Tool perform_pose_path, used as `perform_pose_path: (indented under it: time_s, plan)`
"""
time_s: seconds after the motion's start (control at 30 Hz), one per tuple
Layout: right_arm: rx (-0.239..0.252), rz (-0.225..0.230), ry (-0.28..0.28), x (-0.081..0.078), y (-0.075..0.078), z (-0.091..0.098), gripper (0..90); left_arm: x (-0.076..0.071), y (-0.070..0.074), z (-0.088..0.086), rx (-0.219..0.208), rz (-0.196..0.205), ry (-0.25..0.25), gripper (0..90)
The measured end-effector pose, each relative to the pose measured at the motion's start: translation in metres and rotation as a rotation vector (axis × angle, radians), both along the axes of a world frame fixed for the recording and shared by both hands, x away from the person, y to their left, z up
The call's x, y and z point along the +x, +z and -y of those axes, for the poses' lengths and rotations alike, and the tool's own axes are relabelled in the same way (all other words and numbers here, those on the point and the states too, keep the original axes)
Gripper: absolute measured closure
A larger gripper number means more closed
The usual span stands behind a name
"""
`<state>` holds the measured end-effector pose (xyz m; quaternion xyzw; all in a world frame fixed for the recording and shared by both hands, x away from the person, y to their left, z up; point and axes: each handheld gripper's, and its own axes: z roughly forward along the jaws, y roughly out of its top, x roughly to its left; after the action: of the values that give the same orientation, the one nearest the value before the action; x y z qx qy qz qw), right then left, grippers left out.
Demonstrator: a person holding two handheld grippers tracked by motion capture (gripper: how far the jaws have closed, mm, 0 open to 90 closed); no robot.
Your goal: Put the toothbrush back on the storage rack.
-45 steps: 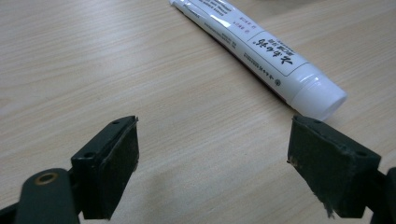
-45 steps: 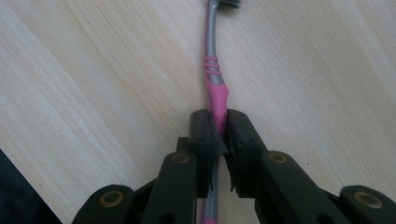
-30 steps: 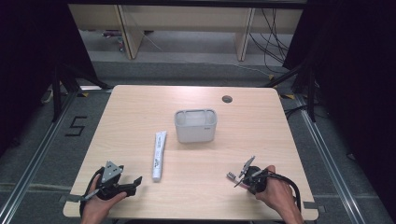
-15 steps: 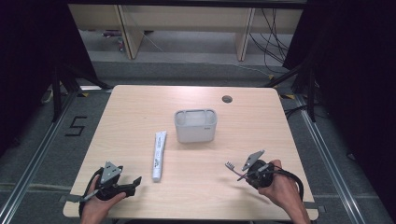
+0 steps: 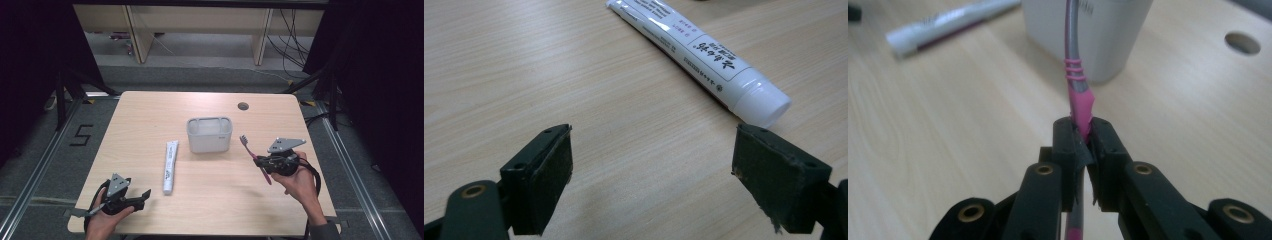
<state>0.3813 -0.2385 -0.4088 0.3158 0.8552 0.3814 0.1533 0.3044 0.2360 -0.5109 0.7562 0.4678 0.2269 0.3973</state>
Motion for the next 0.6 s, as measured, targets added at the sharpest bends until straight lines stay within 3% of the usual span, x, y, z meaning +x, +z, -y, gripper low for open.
perform_pose_path:
  time_s: [0.03,0.07,0.17,0.2,0.23,0.4,0.53,0.57,0.6]
  plan:
    - [0.000,0.000,0.000,0.000,0.000,0.000,83.2,0.000,0.000,0.000,0.000,0.000,0.000,16.1]
    - [0.048,0.004,-0.014,0.005,0.000,-0.004,83.2,0.000,0.000,0.000,-0.004,-0.004,0.002,16.1]
    - [0.069,0.040,-0.014,0.014,0.002,-0.007,83.2,0.001,0.000,0.001,-0.007,-0.001,0.002,16.1]
    - [0.095,0.026,-0.027,0.016,0.003,-0.010,83.2,0.000,-0.001,0.001,-0.004,-0.003,-0.003,16.1]
    - [0.112,0.054,-0.027,0.019,0.004,-0.010,83.2,0.000,-0.001,0.001,-0.010,0.002,0.003,16.1]
    - [0.171,0.065,-0.035,0.028,0.010,-0.017,83.2,0.000,0.000,0.001,-0.011,0.002,0.002,16.1]
    - [0.254,0.092,-0.055,0.037,0.018,-0.025,83.2,0.001,0.000,0.001,-0.003,0.000,0.000,16.0]
    - [0.263,0.108,-0.038,0.041,0.019,-0.025,83.2,0.000,0.000,0.001,-0.007,-0.001,0.003,16.1]
    - [0.269,0.117,-0.060,0.042,0.020,-0.027,83.2,0.000,0.000,0.001,-0.004,-0.001,-0.001,16.1]
